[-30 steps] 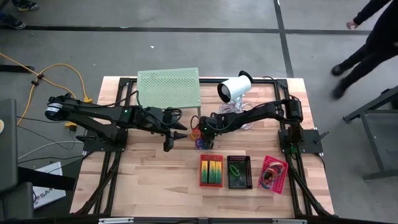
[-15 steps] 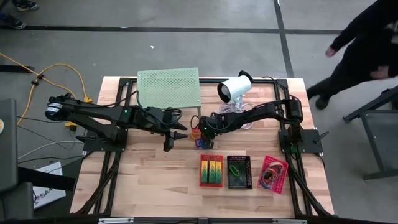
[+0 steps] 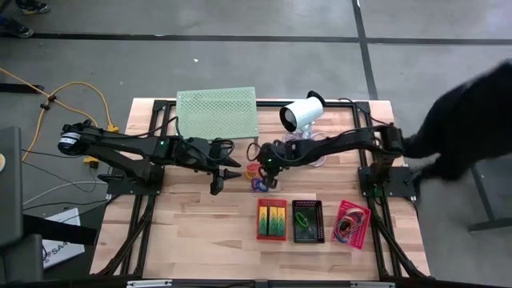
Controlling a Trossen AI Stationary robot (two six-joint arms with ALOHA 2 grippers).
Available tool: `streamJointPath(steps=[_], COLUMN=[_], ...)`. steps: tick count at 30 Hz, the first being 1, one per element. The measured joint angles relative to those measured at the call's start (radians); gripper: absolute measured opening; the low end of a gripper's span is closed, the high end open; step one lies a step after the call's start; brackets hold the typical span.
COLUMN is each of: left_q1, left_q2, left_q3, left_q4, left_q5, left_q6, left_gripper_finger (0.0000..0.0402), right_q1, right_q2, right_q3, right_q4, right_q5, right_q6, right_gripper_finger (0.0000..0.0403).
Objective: Pick & Place Office Desk Supplies
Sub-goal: Put the black wrist coil into the black basket
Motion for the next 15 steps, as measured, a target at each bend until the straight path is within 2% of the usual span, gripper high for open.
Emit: streamJointPath(steps=[6, 15], left_q1=[0.000, 0.000], left_q2=[0.000, 0.000], left_q3=[0.000, 0.000], left_q4=[0.001, 0.004], left_q5=[0.000, 0.000], left_q6=[0.000, 0.000], left_gripper_finger=[0.0152, 0.0152], right_q1=[0.009, 0.041], right_q2=[-0.105, -0.119], right_q3=[-0.001, 0.001], right_q4=[-0.066, -0.117], right_q5=[0.042, 0.056], right_q6=[-0.004, 0.051], right_gripper_finger=[0.0025, 0.0025])
